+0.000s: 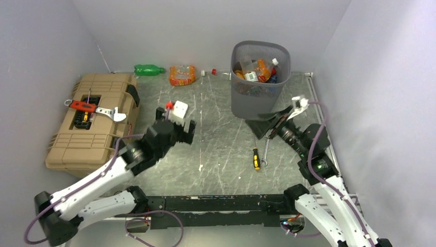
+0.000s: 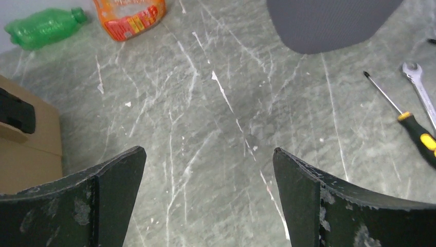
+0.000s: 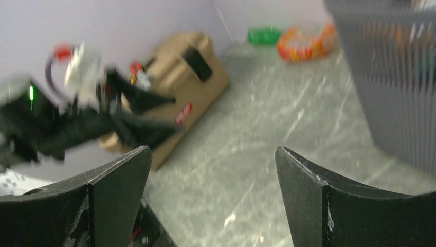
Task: Put the plastic bottles in the bin
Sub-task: Place the plastic bottle in the trash bin, then pick up the plastic bottle from the corner of the board.
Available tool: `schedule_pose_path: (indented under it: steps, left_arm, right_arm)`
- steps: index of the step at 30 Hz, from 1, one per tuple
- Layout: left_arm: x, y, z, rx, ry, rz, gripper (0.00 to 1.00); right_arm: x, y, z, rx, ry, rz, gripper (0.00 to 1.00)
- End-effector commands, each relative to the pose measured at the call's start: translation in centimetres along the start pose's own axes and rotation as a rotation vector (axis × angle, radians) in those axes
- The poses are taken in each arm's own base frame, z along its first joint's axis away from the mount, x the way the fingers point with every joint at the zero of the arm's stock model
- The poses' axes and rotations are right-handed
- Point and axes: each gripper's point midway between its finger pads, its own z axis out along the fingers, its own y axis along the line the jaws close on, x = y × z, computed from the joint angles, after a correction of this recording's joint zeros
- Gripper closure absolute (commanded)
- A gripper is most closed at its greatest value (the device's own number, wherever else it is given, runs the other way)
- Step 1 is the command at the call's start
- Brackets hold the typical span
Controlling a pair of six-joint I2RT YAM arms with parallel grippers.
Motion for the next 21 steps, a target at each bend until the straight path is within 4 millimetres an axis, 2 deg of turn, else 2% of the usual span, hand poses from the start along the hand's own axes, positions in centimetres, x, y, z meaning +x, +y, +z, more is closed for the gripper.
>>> schedule_pose_path:
  steps: [1,5,9,14,15,16,21]
  left_arm:
    - [-2.4,1.4,4.8,-0.02,0.095,-0.307,0.01]
    - [-3.3,4.2,10.7,-0.056,0.107,-0.545,0.01]
    - [-3.4,5.4,17.4,-0.104,0.084,-0.716,0.0]
    - [-1.9,7.3,25.8,-0.159,-0.029,-0.947,0.01]
    - [-0.4,7.7,27.3,-0.195,-0.048,-1.018,0.02]
    - [0.0,8.2,28.4,-0.205,-0.104,-1.092,0.03]
    - [1.1,11.1,32.7,-0.336,-0.266,-1.179,0.03]
  right_arm:
    - [4.9,-0.8,-1.6,-0.003,0.095,0.063,0.06]
    - [7.6,-1.4,-2.3,-0.033,0.102,0.114,0.06]
    - [10.1,-2.1,-3.0,-0.049,0.126,0.132,0.07]
    - [12.5,-2.4,-4.0,-0.066,0.169,0.14,0.08]
    - [12.6,-2.5,-4.2,-0.059,0.174,0.132,0.08]
    - [12.8,-2.6,-4.4,-0.054,0.174,0.126,0.08]
    - [12.7,-2.5,-5.0,-0.056,0.156,0.097,0.08]
